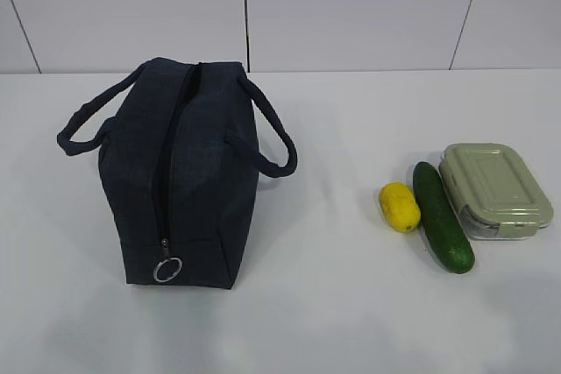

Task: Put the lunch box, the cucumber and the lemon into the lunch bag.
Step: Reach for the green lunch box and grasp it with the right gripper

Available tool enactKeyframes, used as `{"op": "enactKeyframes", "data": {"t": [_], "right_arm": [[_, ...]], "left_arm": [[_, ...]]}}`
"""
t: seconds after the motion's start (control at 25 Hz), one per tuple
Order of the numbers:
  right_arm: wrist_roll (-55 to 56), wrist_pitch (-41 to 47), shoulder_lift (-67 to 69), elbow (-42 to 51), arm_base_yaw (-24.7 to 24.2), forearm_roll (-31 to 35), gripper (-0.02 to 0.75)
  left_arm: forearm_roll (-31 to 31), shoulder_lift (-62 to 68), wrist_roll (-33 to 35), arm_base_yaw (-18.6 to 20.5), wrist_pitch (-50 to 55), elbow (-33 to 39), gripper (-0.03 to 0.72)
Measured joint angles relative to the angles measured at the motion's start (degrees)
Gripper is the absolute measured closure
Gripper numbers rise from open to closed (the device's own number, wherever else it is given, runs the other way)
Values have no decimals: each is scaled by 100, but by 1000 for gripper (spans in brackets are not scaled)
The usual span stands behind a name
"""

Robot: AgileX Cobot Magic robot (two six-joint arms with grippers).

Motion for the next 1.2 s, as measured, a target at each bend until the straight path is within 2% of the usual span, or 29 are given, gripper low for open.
{"op": "enactKeyframes", "data": {"t": [0.36, 0.56, 0.72, 0.92, 1.2], "right_arm": [[0, 0, 0, 0, 0, 14, 456], [0, -24, 0, 0, 0, 235, 457], [0, -106, 256, -193, 0, 1008, 456], [-99, -482, 1475, -436, 0, 1842, 457], [-1653, -662, 3936, -670, 0, 3913, 471]], "left_arm": [[0, 0, 0, 0, 0, 0, 452], [0, 0, 0, 0, 0, 0, 452], [0, 0, 0, 0, 0, 0, 452], [0, 0, 0, 0, 0, 0, 452], [0, 0, 0, 0, 0, 0, 452]]}}
